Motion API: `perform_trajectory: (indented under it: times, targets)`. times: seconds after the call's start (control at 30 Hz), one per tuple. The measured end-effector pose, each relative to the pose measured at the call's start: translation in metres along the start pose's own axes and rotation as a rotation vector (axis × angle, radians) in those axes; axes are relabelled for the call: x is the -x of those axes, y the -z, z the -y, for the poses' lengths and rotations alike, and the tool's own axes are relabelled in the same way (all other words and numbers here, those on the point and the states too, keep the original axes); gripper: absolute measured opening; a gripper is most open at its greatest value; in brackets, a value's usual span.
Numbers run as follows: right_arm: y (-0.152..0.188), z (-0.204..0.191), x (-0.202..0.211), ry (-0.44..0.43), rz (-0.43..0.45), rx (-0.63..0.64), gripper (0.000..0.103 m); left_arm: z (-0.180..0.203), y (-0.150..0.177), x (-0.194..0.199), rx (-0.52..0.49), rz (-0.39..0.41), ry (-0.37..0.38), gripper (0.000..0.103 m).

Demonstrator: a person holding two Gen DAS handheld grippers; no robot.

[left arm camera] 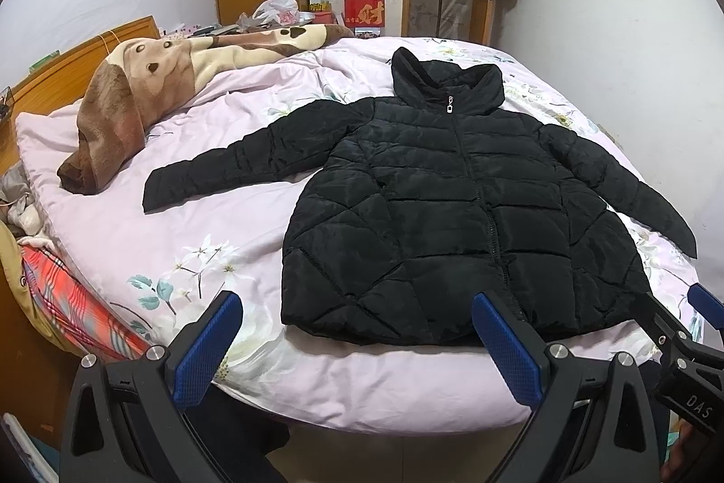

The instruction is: Fold large clothes

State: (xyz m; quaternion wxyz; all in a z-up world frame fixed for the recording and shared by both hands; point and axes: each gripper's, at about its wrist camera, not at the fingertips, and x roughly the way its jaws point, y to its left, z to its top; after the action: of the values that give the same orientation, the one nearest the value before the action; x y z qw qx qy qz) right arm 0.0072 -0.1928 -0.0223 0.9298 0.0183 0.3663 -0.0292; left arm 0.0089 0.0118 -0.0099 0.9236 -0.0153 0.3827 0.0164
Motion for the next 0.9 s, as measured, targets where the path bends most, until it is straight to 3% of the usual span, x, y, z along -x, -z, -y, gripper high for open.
perform_trajectory:
  times: [0.7, 0.9]
  targets:
    - [0.001, 0.0, -0.006, 0.003, -0.012, 0.0, 0.102, -0.009, 0.001, -0.006, 0.008, -0.021, -0.002, 0.103]
    - [-0.005, -0.004, -0.017, 0.002, -0.006, 0.012, 0.102, -0.021, -0.01, -0.026, 0.031, -0.037, 0.019, 0.102]
